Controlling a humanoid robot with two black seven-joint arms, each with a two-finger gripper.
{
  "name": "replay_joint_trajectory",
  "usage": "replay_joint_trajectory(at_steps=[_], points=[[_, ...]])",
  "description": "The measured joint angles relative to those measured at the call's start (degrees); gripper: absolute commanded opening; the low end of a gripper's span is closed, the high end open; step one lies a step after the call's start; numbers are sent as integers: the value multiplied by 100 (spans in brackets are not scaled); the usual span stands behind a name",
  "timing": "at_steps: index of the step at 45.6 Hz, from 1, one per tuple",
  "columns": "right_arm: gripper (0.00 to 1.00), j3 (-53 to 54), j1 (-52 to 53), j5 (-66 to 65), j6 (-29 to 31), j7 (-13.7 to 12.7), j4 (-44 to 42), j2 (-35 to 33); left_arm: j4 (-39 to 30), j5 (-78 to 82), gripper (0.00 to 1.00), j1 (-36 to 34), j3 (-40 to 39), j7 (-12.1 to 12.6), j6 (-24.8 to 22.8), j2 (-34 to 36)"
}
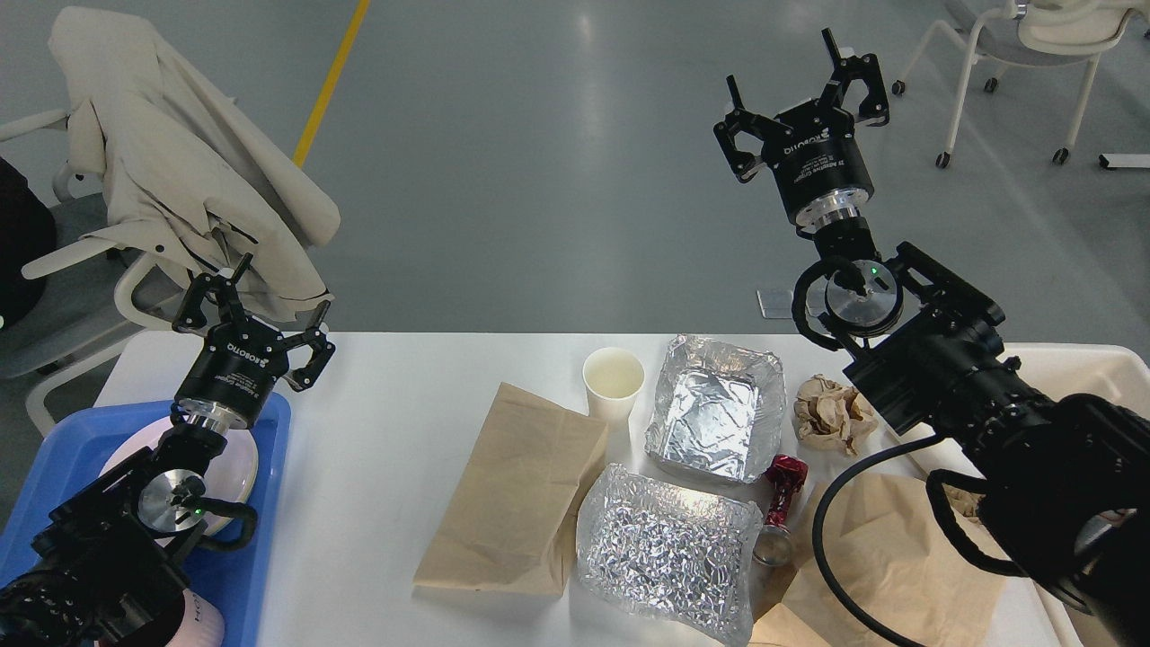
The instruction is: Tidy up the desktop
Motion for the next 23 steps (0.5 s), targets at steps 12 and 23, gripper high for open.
replay_joint_trajectory(at_steps=[12,23], points=[[100,-268,-511,-3,10,-20,2,-338,0,-8,100,-6,0,0,0,-2],[100,-858,-359,-96,-210,-182,-168,-446,0,-8,100,-5,0,0,0,0]])
